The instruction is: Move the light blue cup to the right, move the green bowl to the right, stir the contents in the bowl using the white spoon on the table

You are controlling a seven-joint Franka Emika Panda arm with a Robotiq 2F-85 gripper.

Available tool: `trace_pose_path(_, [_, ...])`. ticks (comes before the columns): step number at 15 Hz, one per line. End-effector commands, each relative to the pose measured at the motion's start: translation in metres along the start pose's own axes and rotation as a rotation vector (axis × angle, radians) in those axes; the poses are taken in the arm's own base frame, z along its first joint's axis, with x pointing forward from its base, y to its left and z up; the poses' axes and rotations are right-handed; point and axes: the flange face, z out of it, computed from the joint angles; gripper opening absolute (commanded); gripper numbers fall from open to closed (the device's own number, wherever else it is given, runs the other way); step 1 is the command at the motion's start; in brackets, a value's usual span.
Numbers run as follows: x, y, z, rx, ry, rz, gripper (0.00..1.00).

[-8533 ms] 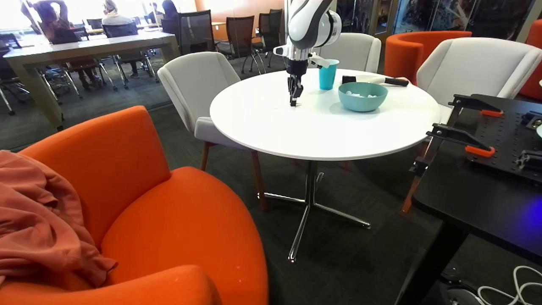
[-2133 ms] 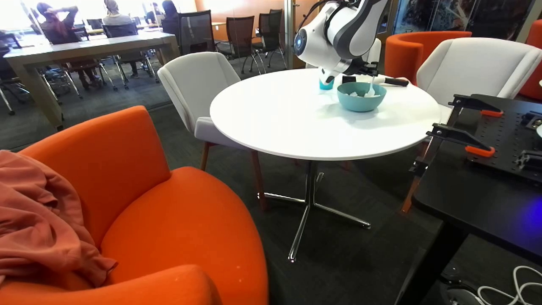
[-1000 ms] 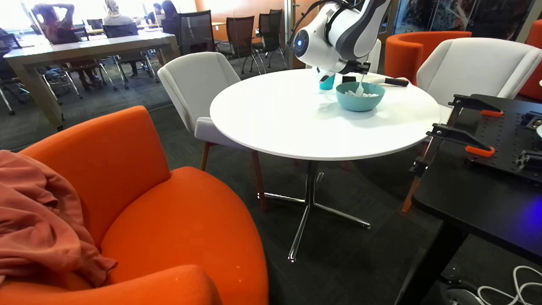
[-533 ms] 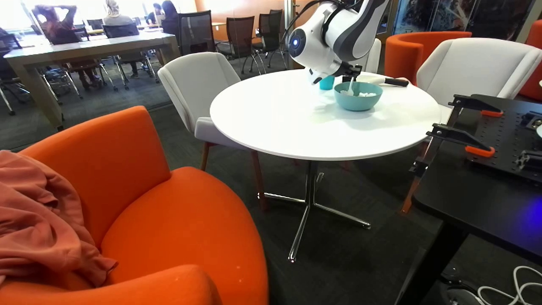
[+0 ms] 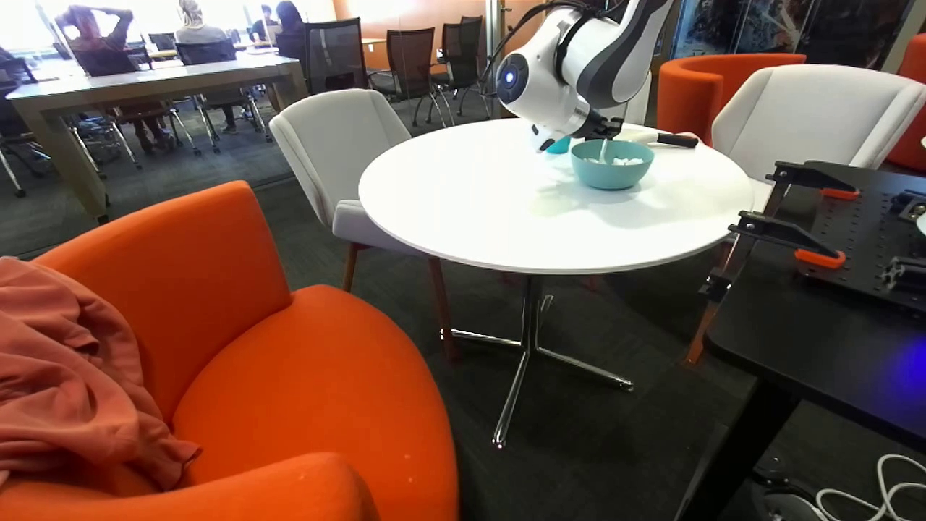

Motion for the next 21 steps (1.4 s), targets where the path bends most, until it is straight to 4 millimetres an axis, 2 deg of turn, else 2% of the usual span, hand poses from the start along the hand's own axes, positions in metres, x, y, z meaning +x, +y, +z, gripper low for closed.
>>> trace_pose_path(1, [-0.013,-0.021,0.000,0.017,0.005,0.018,0.03])
trace_pose_path(6, [-0.020,-0.033,0.016,0.065,0.001,0.031,0.03])
trace_pose_path(10, [-0.026,-0.033,0.033,0.093,-0.027,0.078,0.03])
trace_pose_path(16, [-0.034,-0.021,0.049,0.093,-0.055,0.144,0.03])
trace_pose_path(21, [-0.038,-0.002,0.043,0.064,-0.050,0.161,0.03])
